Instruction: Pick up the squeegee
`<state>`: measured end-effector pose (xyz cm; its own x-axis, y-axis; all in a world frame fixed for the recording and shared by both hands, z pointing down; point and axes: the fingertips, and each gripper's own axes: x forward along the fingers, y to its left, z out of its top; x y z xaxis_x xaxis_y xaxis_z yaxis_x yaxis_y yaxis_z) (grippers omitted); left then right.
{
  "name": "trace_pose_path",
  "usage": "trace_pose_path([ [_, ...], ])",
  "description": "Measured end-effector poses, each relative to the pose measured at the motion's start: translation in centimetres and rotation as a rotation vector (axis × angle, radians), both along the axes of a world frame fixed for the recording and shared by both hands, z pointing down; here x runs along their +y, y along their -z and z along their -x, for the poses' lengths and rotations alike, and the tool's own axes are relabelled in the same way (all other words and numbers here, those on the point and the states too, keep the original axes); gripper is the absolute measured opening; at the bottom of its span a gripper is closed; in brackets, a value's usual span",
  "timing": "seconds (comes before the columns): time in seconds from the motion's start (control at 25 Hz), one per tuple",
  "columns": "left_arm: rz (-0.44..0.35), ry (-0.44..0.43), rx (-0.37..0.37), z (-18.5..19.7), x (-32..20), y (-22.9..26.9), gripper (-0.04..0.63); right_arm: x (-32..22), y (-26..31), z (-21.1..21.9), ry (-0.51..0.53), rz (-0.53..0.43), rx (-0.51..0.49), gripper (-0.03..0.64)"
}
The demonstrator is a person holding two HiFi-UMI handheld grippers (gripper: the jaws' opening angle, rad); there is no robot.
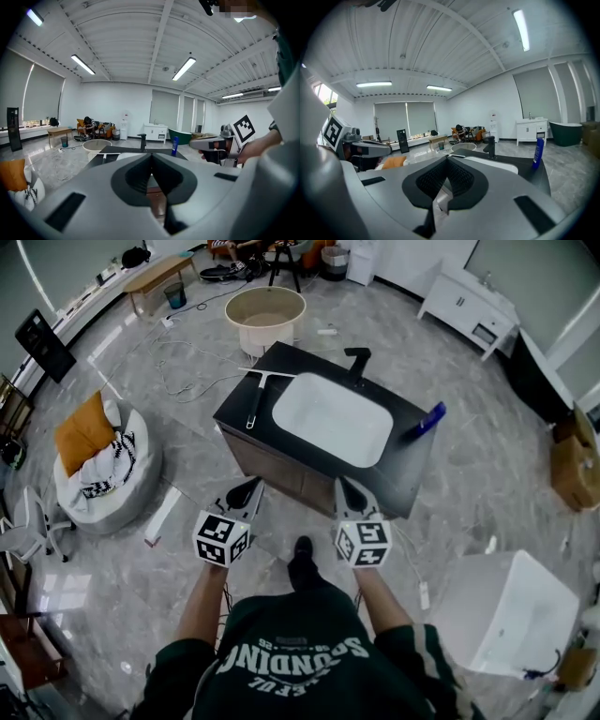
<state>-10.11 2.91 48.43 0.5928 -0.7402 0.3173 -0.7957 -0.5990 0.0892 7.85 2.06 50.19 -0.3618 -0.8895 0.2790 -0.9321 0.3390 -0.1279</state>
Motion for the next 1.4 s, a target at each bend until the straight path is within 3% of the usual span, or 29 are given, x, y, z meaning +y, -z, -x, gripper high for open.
trace_pose_path([
  [0.36, 0.015, 0.047, -0.004, -1.9, -11.2, 0.6, 0.002, -11.9, 0.7, -2.2, 0.042, 0.007, -0.007, 0.001],
  [0.8, 0.014, 0.059, -0.004, -1.9, -19.3, 0.7, 0.002, -18.9, 1.3, -1.9, 0.062, 0.006, 0.008, 0.001],
  [1.4, 0.011, -0.052, -0.007, -1.3, -30.7, 0.0, 0.002, -27.9, 1.0, -0.3, -0.028, 0.011, 0.018, 0.002],
])
